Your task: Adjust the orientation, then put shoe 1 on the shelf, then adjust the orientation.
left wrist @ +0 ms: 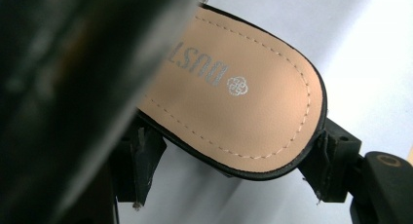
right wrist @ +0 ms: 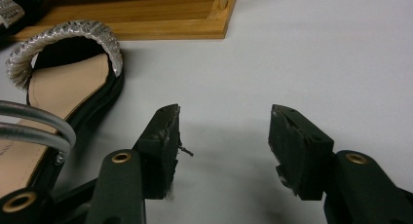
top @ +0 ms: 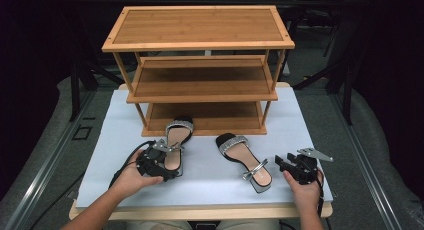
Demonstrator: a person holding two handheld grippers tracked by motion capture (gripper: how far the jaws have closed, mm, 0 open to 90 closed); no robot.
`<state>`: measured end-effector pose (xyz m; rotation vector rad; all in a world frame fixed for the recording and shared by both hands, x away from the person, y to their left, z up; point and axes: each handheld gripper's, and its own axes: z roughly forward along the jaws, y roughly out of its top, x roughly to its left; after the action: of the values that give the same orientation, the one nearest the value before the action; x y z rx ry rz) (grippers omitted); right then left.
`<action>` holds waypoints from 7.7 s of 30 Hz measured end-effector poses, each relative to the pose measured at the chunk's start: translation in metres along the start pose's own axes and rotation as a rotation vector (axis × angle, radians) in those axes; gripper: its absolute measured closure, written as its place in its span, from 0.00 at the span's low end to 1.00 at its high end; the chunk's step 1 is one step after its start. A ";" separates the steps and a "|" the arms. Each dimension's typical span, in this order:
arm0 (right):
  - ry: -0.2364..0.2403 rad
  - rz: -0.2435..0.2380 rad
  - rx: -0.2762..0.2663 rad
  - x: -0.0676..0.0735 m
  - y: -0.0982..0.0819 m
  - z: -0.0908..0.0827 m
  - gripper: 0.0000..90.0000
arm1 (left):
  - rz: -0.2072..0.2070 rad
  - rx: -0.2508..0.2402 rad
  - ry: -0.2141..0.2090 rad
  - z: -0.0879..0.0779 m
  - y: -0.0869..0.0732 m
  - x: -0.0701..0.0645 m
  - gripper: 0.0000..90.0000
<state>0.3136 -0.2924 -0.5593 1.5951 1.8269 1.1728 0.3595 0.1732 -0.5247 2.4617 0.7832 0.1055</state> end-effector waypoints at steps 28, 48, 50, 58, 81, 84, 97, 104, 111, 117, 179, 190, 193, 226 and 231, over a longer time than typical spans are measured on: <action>0.002 0.000 0.009 -0.002 0.001 -0.001 0.50 | -0.046 -0.025 -0.008 0.015 0.054 0.048 0.36; 0.003 0.001 0.003 -0.003 0.001 -0.001 0.50 | -0.091 0.004 0.077 0.017 0.046 0.062 0.38; 0.004 0.001 0.006 -0.002 0.001 -0.001 0.50 | -0.096 -0.016 0.068 0.016 0.046 0.063 0.38; 0.007 0.001 0.000 -0.001 0.001 0.001 0.50 | -0.124 -0.056 0.081 0.018 0.055 0.070 0.38; 0.008 0.000 0.016 -0.003 0.001 0.000 0.49 | -0.185 -0.081 0.106 0.026 0.068 0.081 0.38; 0.007 -0.001 0.001 -0.003 0.001 0.001 0.49 | -0.242 -0.122 0.083 0.021 0.062 0.075 0.38; 0.016 -0.021 0.045 0.011 0.008 -0.007 0.48 | -0.248 -0.137 0.050 -0.010 0.005 0.032 0.44; 0.007 -0.053 0.112 0.022 0.016 -0.012 0.48 | -0.292 -0.155 0.029 -0.019 -0.021 0.022 0.45; 0.011 -0.107 0.172 0.034 0.038 -0.017 0.48 | -0.272 -0.153 0.051 -0.023 -0.044 0.014 0.45; 0.073 -0.129 0.214 0.047 0.066 -0.018 0.45 | -0.290 -0.152 0.042 -0.021 -0.049 0.013 0.46; 0.057 -0.349 0.950 0.120 0.086 0.074 0.41 | -0.323 -0.189 0.064 -0.025 -0.055 0.019 0.47; 0.043 -0.369 0.988 0.119 0.087 0.080 0.44 | -0.318 -0.187 0.063 -0.025 -0.055 0.020 0.47; 0.034 -0.375 0.979 0.113 0.089 0.077 0.46 | -0.325 -0.191 0.061 -0.026 -0.055 0.020 0.47; 0.040 -0.212 0.810 0.127 0.118 0.109 0.47 | -0.333 -0.188 0.056 -0.025 -0.057 0.023 0.47; 0.048 -0.202 0.810 0.130 0.116 0.113 0.46 | -0.332 -0.184 0.055 -0.024 -0.057 0.023 0.47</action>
<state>0.4380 -0.1373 -0.4998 1.6946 2.6139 0.3746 0.3437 0.2362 -0.5358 2.1343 1.1405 0.1158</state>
